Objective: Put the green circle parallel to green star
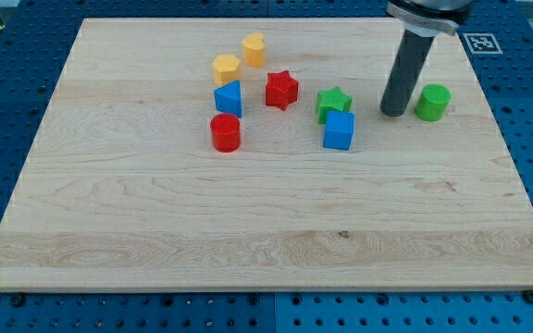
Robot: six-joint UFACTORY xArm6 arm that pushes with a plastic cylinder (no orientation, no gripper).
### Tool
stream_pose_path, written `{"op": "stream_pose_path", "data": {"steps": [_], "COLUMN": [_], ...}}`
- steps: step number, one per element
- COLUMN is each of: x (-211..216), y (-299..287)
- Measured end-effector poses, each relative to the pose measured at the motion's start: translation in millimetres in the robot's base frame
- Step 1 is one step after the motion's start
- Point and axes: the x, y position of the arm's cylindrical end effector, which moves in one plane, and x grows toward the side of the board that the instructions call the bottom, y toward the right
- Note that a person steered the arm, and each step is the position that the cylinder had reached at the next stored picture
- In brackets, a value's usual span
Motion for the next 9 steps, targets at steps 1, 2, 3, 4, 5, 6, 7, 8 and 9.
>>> {"op": "stream_pose_path", "data": {"steps": [1,2,3,4,5,6,7,8,9], "x": [-20.1,-23.4,-23.3,-23.3,-20.5,-7.9,-5.2,-9.4,-47.7], "y": [-3.7,8.8,21.7,32.5,36.3,39.9,47.3,49.7,15.6]}}
